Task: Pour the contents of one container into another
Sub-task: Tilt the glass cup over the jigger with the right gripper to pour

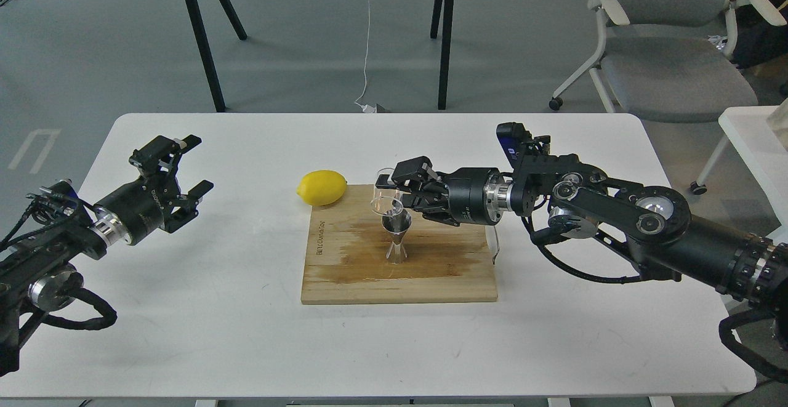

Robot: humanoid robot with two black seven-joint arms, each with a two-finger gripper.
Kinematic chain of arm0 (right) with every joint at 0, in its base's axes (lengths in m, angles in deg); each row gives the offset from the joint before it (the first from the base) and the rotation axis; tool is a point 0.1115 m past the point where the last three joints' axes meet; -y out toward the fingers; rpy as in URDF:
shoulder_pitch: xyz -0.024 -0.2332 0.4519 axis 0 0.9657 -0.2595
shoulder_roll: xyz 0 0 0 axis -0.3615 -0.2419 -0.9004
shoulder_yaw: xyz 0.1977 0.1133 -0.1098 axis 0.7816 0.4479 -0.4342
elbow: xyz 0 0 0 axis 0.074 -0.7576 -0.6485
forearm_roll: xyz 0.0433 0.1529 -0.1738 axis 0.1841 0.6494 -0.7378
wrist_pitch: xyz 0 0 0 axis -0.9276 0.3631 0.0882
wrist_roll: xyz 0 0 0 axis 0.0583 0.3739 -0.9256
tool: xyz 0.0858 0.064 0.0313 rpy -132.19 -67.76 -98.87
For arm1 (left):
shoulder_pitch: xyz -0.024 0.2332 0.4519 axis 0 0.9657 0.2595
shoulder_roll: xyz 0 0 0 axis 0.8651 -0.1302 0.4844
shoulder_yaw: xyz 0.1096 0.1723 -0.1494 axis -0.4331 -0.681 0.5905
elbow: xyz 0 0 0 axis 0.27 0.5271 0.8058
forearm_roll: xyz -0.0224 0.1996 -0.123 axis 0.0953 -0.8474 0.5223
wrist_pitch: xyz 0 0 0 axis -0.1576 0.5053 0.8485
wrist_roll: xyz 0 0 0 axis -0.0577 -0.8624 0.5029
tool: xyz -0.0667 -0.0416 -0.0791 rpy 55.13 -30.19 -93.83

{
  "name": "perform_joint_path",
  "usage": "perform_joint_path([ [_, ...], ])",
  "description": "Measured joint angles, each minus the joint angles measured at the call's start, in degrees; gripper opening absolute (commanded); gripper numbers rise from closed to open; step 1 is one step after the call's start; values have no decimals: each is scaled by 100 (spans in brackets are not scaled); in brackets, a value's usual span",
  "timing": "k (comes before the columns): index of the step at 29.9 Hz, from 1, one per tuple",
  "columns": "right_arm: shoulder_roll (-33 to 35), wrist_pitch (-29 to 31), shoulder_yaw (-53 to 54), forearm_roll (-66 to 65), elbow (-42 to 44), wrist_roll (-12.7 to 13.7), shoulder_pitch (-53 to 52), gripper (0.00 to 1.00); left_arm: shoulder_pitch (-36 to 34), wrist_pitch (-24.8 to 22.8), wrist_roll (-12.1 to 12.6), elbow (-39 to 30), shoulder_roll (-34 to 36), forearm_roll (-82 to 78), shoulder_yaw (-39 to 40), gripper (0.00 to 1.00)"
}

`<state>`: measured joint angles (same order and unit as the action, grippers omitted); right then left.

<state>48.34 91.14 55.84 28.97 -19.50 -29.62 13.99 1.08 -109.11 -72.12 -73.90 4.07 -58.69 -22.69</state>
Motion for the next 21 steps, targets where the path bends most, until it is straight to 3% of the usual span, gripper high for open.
perform_joint_path([
  [21, -9, -84, -332, 24, 1, 3, -248, 45, 11, 0, 0, 1, 0, 0, -8, 100],
])
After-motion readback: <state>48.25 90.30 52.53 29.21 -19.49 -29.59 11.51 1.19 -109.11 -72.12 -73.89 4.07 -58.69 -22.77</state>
